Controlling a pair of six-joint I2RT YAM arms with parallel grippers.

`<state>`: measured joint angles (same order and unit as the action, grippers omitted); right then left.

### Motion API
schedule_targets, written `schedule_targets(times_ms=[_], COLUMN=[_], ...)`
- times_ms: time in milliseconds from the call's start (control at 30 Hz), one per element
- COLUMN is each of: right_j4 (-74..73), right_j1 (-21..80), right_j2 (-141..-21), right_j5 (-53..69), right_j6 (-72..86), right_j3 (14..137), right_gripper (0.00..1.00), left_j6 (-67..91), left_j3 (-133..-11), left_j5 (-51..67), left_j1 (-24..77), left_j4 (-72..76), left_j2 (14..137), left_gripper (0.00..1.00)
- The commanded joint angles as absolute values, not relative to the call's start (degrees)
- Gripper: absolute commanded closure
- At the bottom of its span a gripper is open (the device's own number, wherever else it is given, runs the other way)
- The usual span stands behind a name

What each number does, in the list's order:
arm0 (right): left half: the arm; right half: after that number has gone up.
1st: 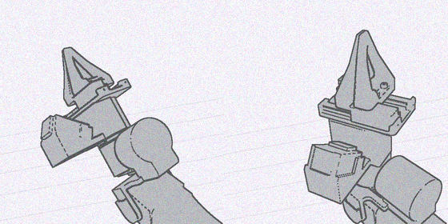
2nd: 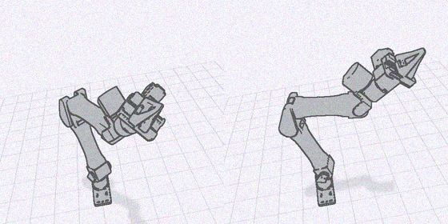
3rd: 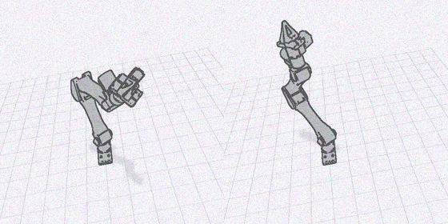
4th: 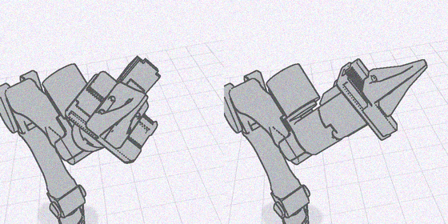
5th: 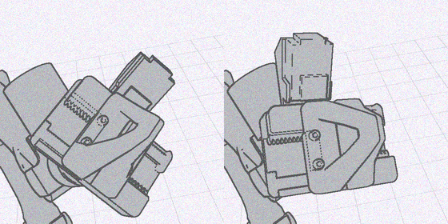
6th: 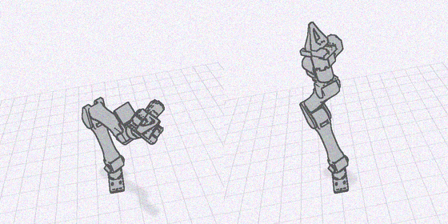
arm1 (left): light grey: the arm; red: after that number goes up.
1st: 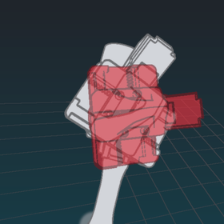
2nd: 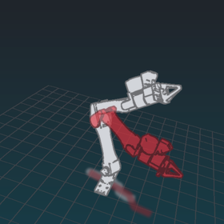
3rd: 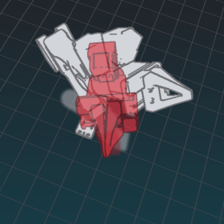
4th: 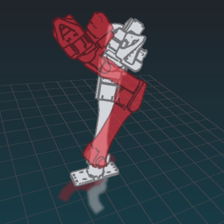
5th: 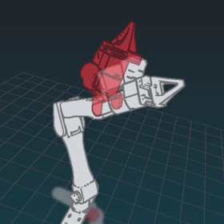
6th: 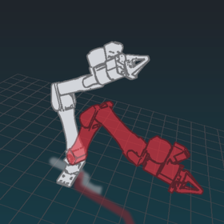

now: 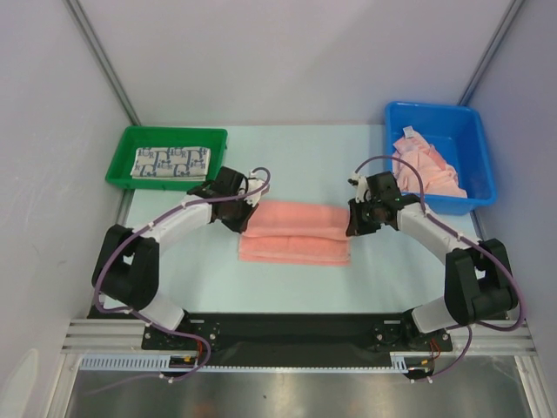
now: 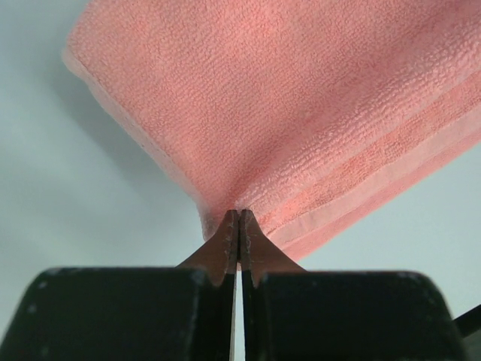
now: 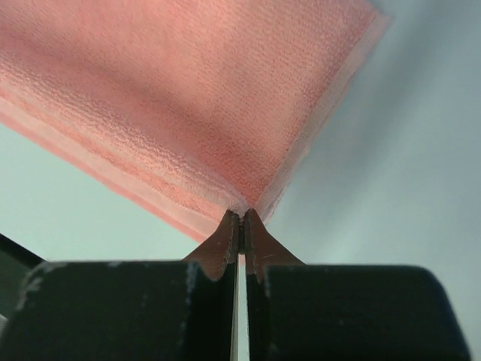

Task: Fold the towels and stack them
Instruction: Fold the towel

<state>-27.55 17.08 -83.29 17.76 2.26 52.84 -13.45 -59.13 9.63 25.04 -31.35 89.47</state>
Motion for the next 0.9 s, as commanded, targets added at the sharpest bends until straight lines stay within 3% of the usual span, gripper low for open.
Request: schedule_targets(times_ms=[0, 300, 500, 567, 600, 633, 800, 867], right_j4=[-28.5, -28.7, -29.0, -30.1, -31.9, -32.7, -33.9, -33.0], right_j1=[18.1, 19.3, 21.4, 21.6, 22.2, 22.5, 22.5, 22.4], right_j2=[-81.3, -78.1, -75.9, -75.1, -74.6, -72.9, -67.6, -67.5], right_j5=[15.4, 13.3, 11.7, 12.1, 12.1, 11.7, 10.8, 7.8], right_j6=[6.9, 9.5, 11.3, 11.8, 11.9, 12.6, 22.0, 29.7], right_j3=[51.2, 46.3, 44.7, 45.5, 46.0, 46.7, 48.5, 47.8], right_gripper=[1.0, 0.99, 0.86, 0.8, 0.75, 0.62, 0.59, 0.59], left_j6=[-10.9, -8.8, -7.1, -6.2, -5.3, -4.6, 2.5, 6.7], left_j3=[-58.4, -55.1, -54.1, -53.7, -53.7, -53.7, -55.0, -54.6], left_j5=[9.6, 8.0, 6.5, 5.5, 5.4, 5.0, 0.2, -2.1], left_j1=[26.0, 28.4, 29.4, 29.6, 29.5, 29.5, 29.5, 29.4], left_j4=[-31.3, -31.4, -32.8, -33.1, -33.4, -33.6, -35.3, -34.6], left_j2=[87.8, 86.4, 85.1, 83.0, 82.3, 81.2, 77.0, 77.4], left_gripper=[1.0, 1.0, 1.0, 0.87, 0.76, 0.55, 0.42, 0.42])
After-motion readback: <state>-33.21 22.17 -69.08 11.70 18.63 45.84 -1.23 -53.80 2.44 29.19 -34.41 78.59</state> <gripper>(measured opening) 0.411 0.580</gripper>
